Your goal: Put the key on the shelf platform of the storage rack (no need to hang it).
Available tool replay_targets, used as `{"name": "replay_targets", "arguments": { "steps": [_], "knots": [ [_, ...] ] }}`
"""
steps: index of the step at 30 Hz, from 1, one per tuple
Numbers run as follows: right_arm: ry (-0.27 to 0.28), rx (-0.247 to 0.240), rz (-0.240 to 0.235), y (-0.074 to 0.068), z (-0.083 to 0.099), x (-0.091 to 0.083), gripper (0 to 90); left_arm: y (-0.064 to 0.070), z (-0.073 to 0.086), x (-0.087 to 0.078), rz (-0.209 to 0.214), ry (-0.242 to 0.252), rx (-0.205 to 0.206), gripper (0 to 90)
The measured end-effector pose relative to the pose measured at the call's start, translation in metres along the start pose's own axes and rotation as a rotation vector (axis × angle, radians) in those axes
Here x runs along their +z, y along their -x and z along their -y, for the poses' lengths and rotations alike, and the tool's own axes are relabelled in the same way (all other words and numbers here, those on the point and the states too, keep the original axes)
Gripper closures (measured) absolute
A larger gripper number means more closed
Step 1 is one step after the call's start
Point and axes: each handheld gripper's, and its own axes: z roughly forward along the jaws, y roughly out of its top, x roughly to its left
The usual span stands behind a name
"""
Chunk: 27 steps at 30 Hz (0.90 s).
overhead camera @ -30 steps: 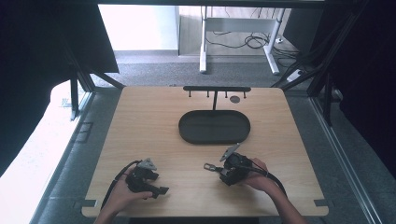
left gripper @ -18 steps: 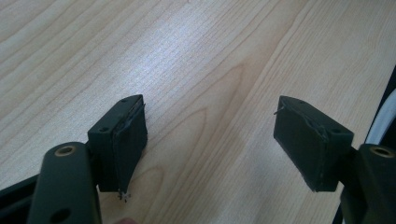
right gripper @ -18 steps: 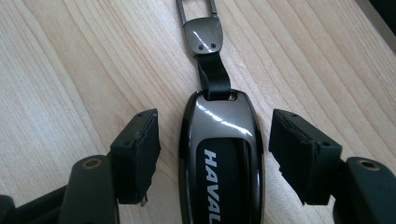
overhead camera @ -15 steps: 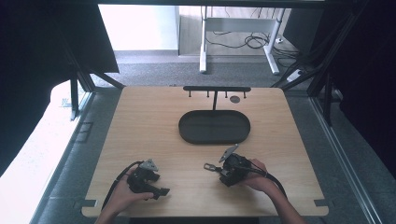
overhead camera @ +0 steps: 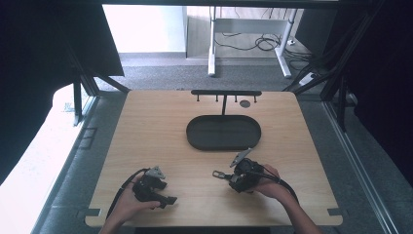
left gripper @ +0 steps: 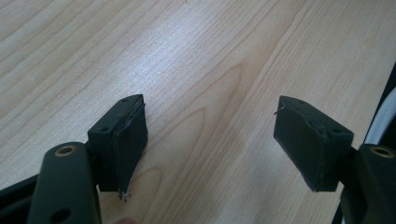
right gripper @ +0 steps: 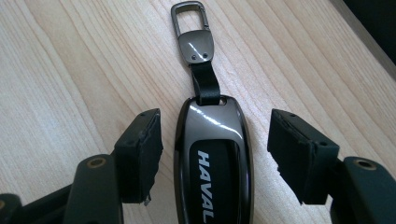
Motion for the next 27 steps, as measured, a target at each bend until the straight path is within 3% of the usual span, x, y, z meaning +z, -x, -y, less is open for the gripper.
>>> {"name": "replay_targets", "arguments": {
  "steps": [19,27],
  "knots": [
    [-0.02,0.006,0.009,0.0045,0.0033,-0.0042,36.1,0.0,0.0003,-0.0003,-0.002,0.002,-0.005,26.0],
    [-0.064,-0.015,0.002,0.0011,0.007,-0.0036,38.3,-0.0001,0.0003,-0.0006,-0.003,0.002,-0.005,26.0]
  ]
}}
